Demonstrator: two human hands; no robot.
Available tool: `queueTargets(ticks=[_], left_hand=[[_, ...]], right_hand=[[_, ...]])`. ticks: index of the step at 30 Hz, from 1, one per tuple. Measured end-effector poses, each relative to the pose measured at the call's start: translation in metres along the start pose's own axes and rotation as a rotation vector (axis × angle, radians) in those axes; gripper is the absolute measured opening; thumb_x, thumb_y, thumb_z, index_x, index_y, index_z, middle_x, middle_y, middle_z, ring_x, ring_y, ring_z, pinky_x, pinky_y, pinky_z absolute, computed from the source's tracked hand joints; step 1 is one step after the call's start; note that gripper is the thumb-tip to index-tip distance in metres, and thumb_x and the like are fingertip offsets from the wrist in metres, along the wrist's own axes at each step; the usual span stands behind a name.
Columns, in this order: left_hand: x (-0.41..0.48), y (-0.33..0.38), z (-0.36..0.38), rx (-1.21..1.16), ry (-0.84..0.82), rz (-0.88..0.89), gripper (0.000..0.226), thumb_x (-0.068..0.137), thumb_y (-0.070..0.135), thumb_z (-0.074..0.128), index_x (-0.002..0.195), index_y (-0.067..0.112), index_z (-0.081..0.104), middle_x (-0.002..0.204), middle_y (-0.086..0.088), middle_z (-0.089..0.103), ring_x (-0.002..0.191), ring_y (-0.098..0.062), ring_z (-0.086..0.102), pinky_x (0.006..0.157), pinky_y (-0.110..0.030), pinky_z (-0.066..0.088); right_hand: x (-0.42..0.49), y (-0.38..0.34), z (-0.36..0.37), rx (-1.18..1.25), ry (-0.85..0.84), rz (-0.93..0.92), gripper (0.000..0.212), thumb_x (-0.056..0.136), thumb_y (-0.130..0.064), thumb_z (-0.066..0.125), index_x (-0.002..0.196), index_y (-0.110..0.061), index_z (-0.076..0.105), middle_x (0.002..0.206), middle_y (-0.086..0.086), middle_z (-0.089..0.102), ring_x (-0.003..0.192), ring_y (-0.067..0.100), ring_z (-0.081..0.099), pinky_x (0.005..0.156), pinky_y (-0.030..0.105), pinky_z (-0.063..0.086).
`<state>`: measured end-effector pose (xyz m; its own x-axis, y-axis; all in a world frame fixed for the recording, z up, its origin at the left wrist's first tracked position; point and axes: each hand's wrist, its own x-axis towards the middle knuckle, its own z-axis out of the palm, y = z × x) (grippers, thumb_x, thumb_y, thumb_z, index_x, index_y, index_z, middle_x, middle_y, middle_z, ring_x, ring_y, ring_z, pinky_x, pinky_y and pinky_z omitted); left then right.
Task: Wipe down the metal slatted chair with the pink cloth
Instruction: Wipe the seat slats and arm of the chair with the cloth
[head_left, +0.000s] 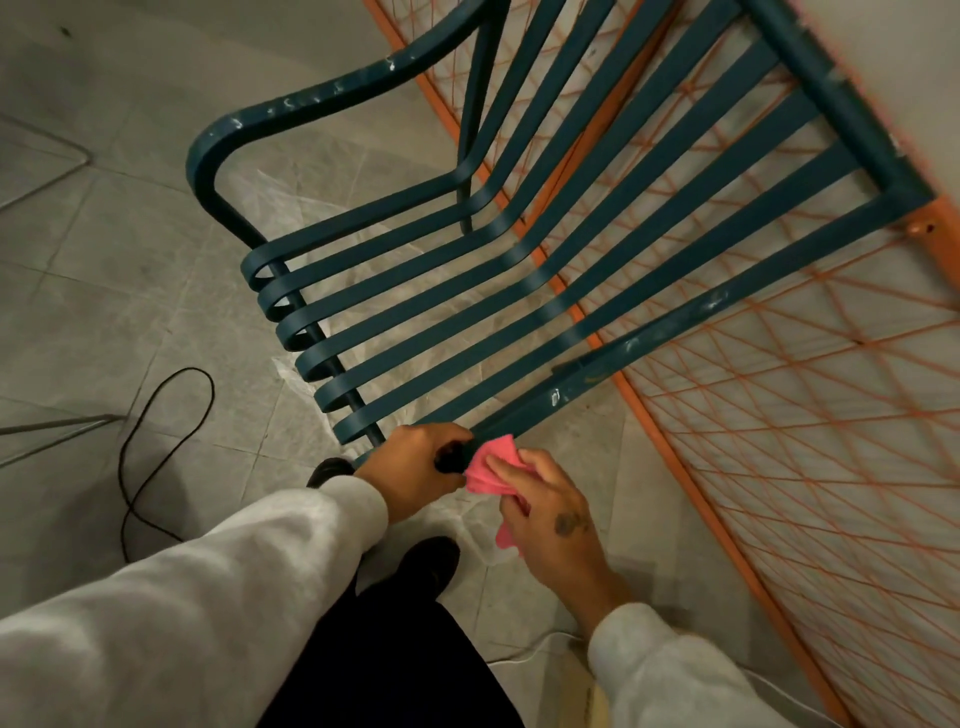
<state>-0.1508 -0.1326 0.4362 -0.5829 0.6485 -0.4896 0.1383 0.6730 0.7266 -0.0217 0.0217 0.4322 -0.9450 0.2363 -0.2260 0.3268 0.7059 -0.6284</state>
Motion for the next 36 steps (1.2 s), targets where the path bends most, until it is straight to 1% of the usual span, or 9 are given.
queueTargets(ticks=[5, 10, 12, 17, 22, 26, 28, 30, 36], left_hand=[[0.024, 0.024, 0.003, 0.023, 0.006, -0.022, 0.044, 0.083, 0.021, 0.071, 0.124, 0.024, 0.058, 0.118, 0.001, 0.066, 0.107, -0.015, 0.062, 0.097, -0.028, 0.049], [0.043, 0.040, 0.006, 0.053, 0.022, -0.038, 0.039, 0.085, 0.019, 0.068, 0.123, 0.024, 0.060, 0.119, -0.001, 0.065, 0.107, -0.017, 0.062, 0.093, -0.026, 0.046], [0.044, 0.040, 0.007, 0.052, 0.019, -0.052, 0.037, 0.086, 0.020, 0.068, 0.122, 0.023, 0.061, 0.118, -0.001, 0.066, 0.106, -0.017, 0.062, 0.093, -0.026, 0.046], [0.046, 0.039, 0.007, 0.031, 0.028, -0.015, 0.030, 0.080, 0.014, 0.072, 0.109, 0.020, 0.068, 0.106, 0.000, 0.071, 0.097, -0.016, 0.066, 0.093, -0.036, 0.053], [0.046, 0.039, 0.007, 0.033, 0.023, -0.014, 0.028, 0.081, 0.019, 0.073, 0.109, 0.020, 0.068, 0.104, 0.001, 0.071, 0.095, -0.014, 0.066, 0.092, -0.036, 0.054], [0.045, 0.038, 0.008, 0.031, 0.015, -0.086, 0.038, 0.085, 0.020, 0.070, 0.122, 0.023, 0.061, 0.118, 0.001, 0.066, 0.107, -0.016, 0.062, 0.101, -0.035, 0.049], [0.044, 0.038, 0.009, 0.030, 0.017, -0.091, 0.040, 0.086, 0.020, 0.069, 0.124, 0.023, 0.060, 0.121, 0.001, 0.064, 0.110, -0.017, 0.061, 0.103, -0.035, 0.047], [0.044, 0.038, 0.009, 0.028, 0.008, -0.090, 0.040, 0.086, 0.020, 0.069, 0.124, 0.021, 0.060, 0.121, 0.000, 0.065, 0.110, -0.018, 0.061, 0.102, -0.034, 0.048], [0.042, 0.038, 0.010, 0.020, 0.034, -0.041, 0.025, 0.080, 0.017, 0.074, 0.105, 0.018, 0.068, 0.102, 0.000, 0.072, 0.092, -0.014, 0.067, 0.090, -0.036, 0.056]], right_hand=[[0.023, 0.014, -0.051, 0.152, 0.165, 0.117, 0.045, 0.092, -0.007, 0.063, 0.131, -0.029, 0.057, 0.118, -0.009, 0.053, 0.081, 0.001, 0.059, 0.068, 0.011, 0.052], [0.069, 0.043, -0.078, 0.144, 0.333, 0.310, 0.039, 0.095, -0.027, 0.057, 0.135, -0.030, 0.055, 0.128, -0.005, 0.046, 0.105, 0.020, 0.060, 0.090, 0.040, 0.057], [0.073, 0.041, -0.069, 0.088, 0.347, 0.362, 0.040, 0.096, -0.024, 0.058, 0.136, -0.024, 0.055, 0.130, 0.001, 0.046, 0.107, 0.015, 0.054, 0.096, 0.041, 0.054], [0.038, 0.014, -0.017, 0.149, 0.205, 0.193, 0.045, 0.095, -0.017, 0.059, 0.138, -0.029, 0.051, 0.127, 0.000, 0.049, 0.095, 0.019, 0.064, 0.079, 0.036, 0.061], [0.031, 0.034, -0.040, -0.113, 0.005, -0.075, 0.050, 0.091, -0.011, 0.065, 0.138, -0.023, 0.054, 0.124, 0.006, 0.054, 0.103, 0.019, 0.056, 0.087, 0.033, 0.057], [0.073, 0.062, -0.081, -0.328, 0.155, 0.031, 0.041, 0.094, -0.014, 0.056, 0.134, -0.020, 0.058, 0.128, 0.013, 0.056, 0.107, 0.026, 0.057, 0.092, 0.033, 0.055], [0.086, 0.060, -0.082, -0.254, 0.281, 0.139, 0.039, 0.095, -0.012, 0.060, 0.134, -0.017, 0.059, 0.126, 0.012, 0.053, 0.106, 0.025, 0.058, 0.094, 0.036, 0.055], [0.083, 0.042, -0.066, -0.080, 0.310, 0.201, 0.042, 0.095, -0.011, 0.059, 0.136, -0.020, 0.056, 0.129, 0.008, 0.048, 0.108, 0.020, 0.056, 0.095, 0.027, 0.053], [0.032, 0.015, -0.021, 0.111, 0.110, 0.041, 0.056, 0.091, -0.009, 0.065, 0.138, -0.033, 0.045, 0.127, 0.004, 0.052, 0.100, 0.017, 0.061, 0.083, 0.035, 0.060]])
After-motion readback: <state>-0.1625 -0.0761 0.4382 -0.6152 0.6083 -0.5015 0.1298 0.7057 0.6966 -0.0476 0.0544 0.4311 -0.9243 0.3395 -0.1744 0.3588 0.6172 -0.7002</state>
